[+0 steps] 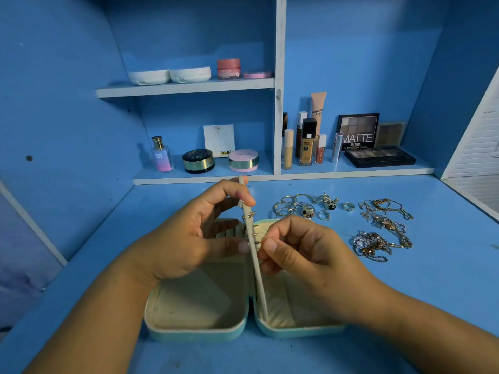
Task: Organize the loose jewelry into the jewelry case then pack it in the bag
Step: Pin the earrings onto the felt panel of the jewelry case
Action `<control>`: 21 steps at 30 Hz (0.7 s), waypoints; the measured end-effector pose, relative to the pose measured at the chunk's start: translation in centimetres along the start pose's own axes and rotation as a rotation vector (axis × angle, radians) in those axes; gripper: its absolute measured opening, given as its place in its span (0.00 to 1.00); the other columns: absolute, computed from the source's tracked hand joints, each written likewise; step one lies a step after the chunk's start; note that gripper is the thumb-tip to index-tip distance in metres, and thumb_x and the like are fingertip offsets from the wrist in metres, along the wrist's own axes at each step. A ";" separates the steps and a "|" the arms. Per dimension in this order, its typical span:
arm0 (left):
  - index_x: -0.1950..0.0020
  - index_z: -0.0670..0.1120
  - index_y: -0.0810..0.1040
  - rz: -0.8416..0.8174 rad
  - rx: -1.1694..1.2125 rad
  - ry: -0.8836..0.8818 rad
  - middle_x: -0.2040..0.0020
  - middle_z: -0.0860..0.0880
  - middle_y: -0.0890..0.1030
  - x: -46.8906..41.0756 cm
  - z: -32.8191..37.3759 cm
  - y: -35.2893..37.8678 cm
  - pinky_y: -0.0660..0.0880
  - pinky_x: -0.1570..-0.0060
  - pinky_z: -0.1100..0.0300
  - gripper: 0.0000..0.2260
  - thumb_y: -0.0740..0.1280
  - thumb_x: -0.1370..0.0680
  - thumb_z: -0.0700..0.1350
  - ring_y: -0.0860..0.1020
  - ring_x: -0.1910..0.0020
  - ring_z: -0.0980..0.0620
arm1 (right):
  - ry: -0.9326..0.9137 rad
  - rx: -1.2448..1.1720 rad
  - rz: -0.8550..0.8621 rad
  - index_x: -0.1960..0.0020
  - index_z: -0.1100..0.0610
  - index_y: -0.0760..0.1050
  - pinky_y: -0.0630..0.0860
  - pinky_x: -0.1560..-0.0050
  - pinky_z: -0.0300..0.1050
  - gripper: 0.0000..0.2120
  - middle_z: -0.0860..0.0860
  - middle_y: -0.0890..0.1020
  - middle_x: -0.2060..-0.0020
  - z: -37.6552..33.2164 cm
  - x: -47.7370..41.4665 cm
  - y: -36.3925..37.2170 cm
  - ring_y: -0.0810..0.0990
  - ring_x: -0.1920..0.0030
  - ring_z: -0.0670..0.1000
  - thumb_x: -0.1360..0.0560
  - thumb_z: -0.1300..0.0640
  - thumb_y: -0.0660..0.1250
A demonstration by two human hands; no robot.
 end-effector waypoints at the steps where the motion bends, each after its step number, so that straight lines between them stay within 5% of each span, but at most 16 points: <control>1: 0.46 0.57 0.76 0.001 -0.008 0.003 0.42 0.59 0.76 0.0 0.0 0.0 0.79 0.49 0.57 0.21 0.80 0.35 0.51 0.74 0.50 0.43 | 0.003 0.004 -0.001 0.55 0.65 0.74 0.76 0.58 0.38 0.08 0.64 0.80 0.61 0.0 0.0 0.0 0.78 0.63 0.49 0.27 0.59 0.65; 7: 0.47 0.58 0.76 -0.004 -0.002 0.003 0.42 0.59 0.76 0.0 0.1 0.1 0.78 0.51 0.59 0.21 0.80 0.35 0.51 0.73 0.50 0.43 | 0.023 0.046 -0.006 0.54 0.66 0.73 0.76 0.57 0.38 0.11 0.64 0.80 0.59 0.1 0.1 0.0 0.78 0.62 0.49 0.28 0.58 0.65; 12: 0.48 0.58 0.76 0.013 -0.019 -0.009 0.32 0.55 0.72 0.0 -0.1 0.1 0.78 0.49 0.54 0.19 0.76 0.34 0.42 0.72 0.48 0.41 | 0.015 0.074 -0.011 0.55 0.63 0.74 0.76 0.57 0.39 0.09 0.69 0.79 0.55 0.2 0.1 0.1 0.77 0.61 0.49 0.27 0.57 0.65; 21: 0.48 0.58 0.77 0.016 -0.001 0.003 0.43 0.60 0.77 -0.1 -0.1 0.2 0.79 0.52 0.59 0.20 0.78 0.34 0.43 0.73 0.51 0.42 | -0.038 0.200 0.018 0.56 0.54 0.76 0.77 0.53 0.55 0.04 0.64 0.81 0.57 0.9 0.0 -0.2 0.78 0.61 0.51 0.26 0.54 0.66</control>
Point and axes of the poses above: each hand's wrist, its own x-axis away from the middle knuckle, its own y-axis out of the palm, z = x × y, the point moved 6 cm from there along -x, towards the middle knuckle
